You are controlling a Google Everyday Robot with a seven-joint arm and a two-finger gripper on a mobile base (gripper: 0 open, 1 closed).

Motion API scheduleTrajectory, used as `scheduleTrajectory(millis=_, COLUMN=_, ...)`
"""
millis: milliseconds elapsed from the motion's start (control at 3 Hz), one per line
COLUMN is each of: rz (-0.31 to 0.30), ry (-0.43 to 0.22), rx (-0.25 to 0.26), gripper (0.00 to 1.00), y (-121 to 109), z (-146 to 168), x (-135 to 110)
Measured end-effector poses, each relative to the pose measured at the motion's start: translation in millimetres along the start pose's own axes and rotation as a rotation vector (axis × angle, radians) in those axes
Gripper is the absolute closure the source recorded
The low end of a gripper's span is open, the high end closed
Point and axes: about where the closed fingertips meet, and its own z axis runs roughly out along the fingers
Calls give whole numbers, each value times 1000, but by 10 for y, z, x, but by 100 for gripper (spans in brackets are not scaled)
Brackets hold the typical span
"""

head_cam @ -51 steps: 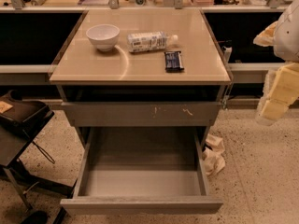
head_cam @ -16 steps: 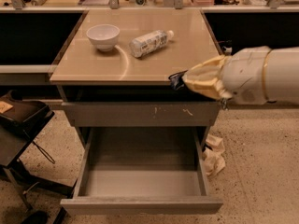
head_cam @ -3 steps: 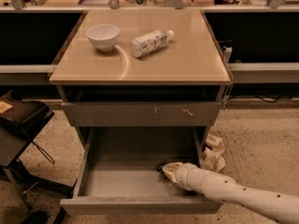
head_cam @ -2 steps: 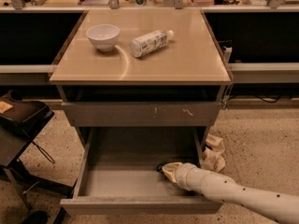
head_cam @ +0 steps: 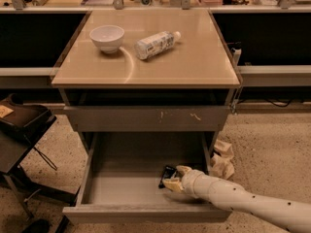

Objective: Place rxbar blueberry into middle drawer

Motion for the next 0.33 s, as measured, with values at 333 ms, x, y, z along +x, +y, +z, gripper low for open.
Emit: scheduleTrajectory(millis=333, rz=0, ry=0, rx=0, gripper=0, y=0, z=0, x=0)
